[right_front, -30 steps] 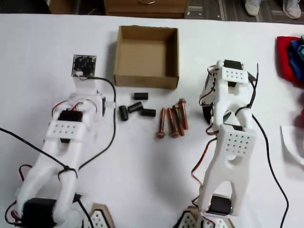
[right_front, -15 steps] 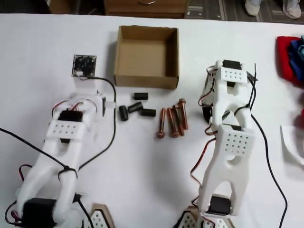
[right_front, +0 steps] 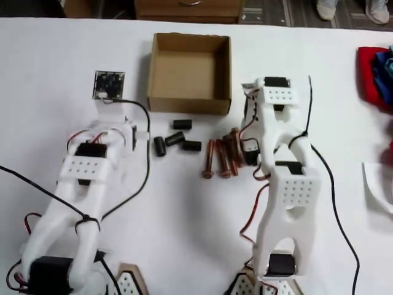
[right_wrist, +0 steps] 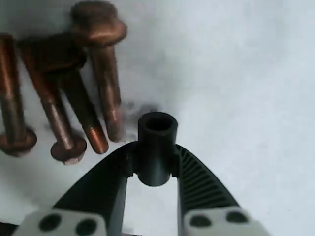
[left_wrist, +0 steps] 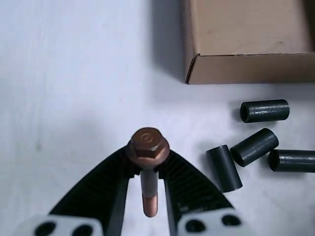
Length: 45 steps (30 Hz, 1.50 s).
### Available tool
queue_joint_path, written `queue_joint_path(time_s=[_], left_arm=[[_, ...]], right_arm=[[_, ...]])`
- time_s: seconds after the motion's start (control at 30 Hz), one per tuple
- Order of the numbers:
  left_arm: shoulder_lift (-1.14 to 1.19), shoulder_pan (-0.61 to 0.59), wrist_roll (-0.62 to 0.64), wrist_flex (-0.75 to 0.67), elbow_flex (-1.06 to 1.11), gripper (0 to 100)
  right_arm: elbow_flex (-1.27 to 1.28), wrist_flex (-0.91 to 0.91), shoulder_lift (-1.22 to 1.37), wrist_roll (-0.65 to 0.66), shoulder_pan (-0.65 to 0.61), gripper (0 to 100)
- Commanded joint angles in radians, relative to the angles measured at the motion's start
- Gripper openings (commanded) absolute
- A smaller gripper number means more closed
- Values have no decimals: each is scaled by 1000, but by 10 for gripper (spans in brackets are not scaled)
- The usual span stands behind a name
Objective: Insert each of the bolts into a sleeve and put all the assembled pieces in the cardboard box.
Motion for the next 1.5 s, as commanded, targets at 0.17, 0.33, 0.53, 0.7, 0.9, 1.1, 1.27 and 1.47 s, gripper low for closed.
queue_joint_path(time_s=[0.17,0.33,0.53,0.7,0.9,1.1,1.27,1.47], left_arm=[[-11,-9,3,-17,-58,28],[-11,-9,3,-17,-59,28],[-11,-9,3,-14,-59,28],[-11,-9,3,-14,-59,28],[-11,-9,3,-11,-59,28],[-11,-9,2,-11,-59,28],[-11,-9,2,-15,-59,28],[-12,-9,2,-15,-59,28]], right_arm=[[195,-1,-162,235,-2,19],[258,-77,-163,235,-5,26],[255,-85,-163,235,-8,211],[256,-90,-163,236,-39,180],[256,-136,-163,229,-77,160],[261,-165,-163,235,-73,157],[262,-180,-162,235,-79,30],[264,-177,-162,235,-74,115]])
